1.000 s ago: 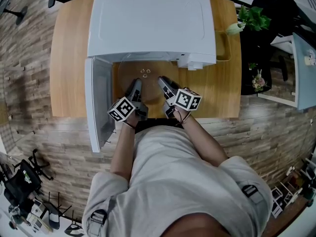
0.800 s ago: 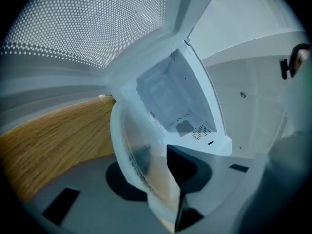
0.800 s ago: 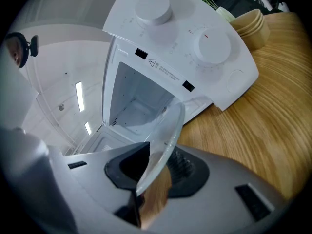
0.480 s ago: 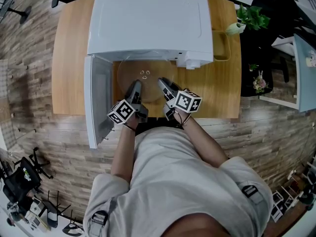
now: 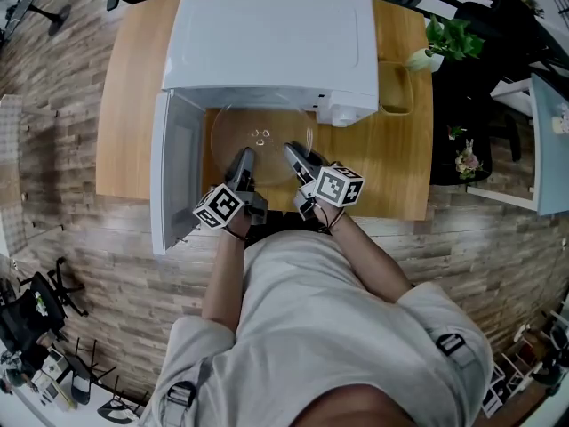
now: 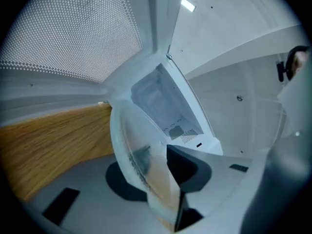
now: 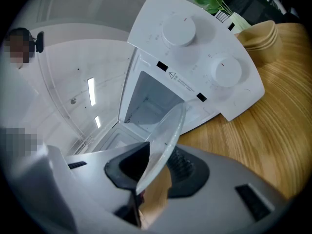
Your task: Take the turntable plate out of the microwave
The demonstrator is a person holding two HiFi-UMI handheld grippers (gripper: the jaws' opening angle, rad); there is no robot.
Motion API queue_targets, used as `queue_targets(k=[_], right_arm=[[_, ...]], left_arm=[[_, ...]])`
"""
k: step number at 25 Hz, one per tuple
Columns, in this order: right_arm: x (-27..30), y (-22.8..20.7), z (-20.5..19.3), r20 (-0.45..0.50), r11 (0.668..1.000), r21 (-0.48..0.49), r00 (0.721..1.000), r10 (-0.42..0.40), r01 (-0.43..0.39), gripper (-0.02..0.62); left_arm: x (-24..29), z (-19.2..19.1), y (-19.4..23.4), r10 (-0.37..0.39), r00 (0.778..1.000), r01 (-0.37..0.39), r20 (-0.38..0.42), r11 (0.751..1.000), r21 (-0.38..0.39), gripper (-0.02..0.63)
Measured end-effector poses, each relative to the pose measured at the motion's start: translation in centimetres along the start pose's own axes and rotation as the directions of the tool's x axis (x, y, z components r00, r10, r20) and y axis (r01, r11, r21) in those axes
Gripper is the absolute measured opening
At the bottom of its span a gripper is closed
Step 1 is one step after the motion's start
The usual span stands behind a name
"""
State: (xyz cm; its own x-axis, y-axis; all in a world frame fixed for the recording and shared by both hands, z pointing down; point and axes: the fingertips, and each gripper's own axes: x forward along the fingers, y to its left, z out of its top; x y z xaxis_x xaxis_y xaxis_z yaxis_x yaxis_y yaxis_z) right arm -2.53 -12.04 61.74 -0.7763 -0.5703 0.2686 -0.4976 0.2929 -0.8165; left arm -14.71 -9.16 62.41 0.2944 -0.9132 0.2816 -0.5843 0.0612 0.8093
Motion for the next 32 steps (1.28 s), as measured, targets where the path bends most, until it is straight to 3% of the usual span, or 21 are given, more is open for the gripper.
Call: queue_targets(k=[13,23,32], right_arm=[[-1.6,3.0,0.6,-0.034,0.992,-0.073,0.995,0.099,-0.101,0.115],[-3.6,5.1,1.3,-0.023,0.987,-0.084,0.991,0.133,-0.135,0.117],[-5.0,7.3,2.0,0.041,0.986,-0.111,0.991,0.129,-0.124,0.117]], left_arm=[[-3.0,0.4,-2.8,-0.004,0.992,0.003,0.123,1.0,0.008,0.129],[-4.6,1.0,-5.7,-0.017,0.989,0.012,0.148,0.999,0.033,0.129],[-5.7,1.8,-7.9,-0.074,0.989,0.066,0.128,0.996,0.064,0.13]])
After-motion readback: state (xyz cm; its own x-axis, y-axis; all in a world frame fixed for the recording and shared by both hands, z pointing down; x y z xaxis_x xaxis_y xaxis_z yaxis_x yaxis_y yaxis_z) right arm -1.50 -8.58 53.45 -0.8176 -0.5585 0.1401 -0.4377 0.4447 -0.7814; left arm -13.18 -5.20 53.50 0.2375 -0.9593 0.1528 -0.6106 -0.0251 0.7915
